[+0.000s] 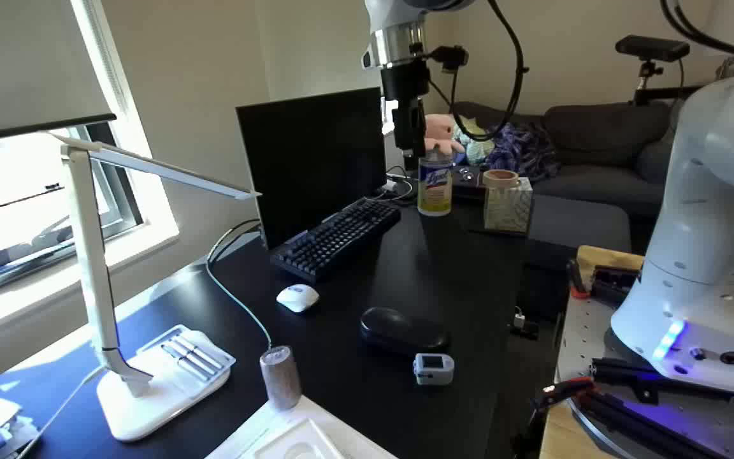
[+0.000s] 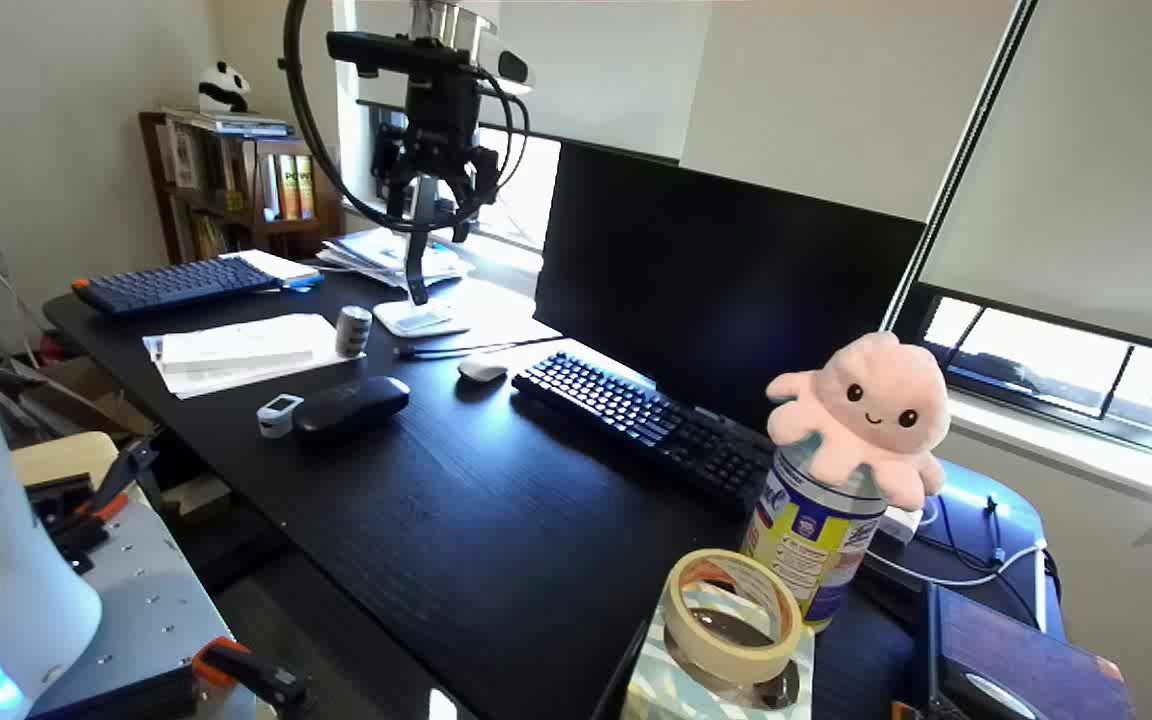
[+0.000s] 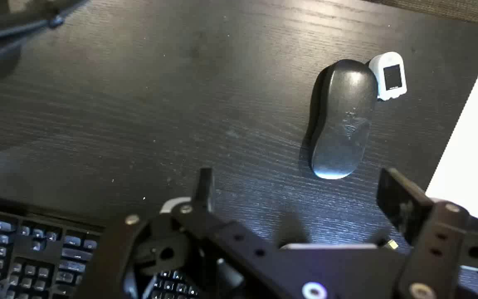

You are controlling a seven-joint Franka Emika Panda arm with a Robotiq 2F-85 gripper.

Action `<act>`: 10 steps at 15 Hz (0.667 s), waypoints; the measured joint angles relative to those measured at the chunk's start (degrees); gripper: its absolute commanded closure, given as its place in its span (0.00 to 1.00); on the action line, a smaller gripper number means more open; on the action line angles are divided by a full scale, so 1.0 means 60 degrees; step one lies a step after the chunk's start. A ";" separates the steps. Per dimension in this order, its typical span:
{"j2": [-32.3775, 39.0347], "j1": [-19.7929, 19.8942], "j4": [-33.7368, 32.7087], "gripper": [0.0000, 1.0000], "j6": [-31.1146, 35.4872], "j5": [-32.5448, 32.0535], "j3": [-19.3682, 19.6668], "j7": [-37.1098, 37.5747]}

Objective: Put the black glasses case near the keyboard

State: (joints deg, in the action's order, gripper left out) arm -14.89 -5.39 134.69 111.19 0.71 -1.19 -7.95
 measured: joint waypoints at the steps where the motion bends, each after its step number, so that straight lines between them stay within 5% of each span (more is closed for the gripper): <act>1: 0.0000 0.0000 0.0000 0.00 0.0000 0.0000 0.0000 0.0000; 5: 0.0144 -0.0001 0.0001 0.00 0.0137 0.0050 -0.0019 0.0044; 10: 0.1056 -0.0084 0.0240 0.00 0.1685 0.0782 -0.0246 0.0117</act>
State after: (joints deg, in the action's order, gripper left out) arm -8.56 -5.89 136.12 121.30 5.40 -2.66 -7.25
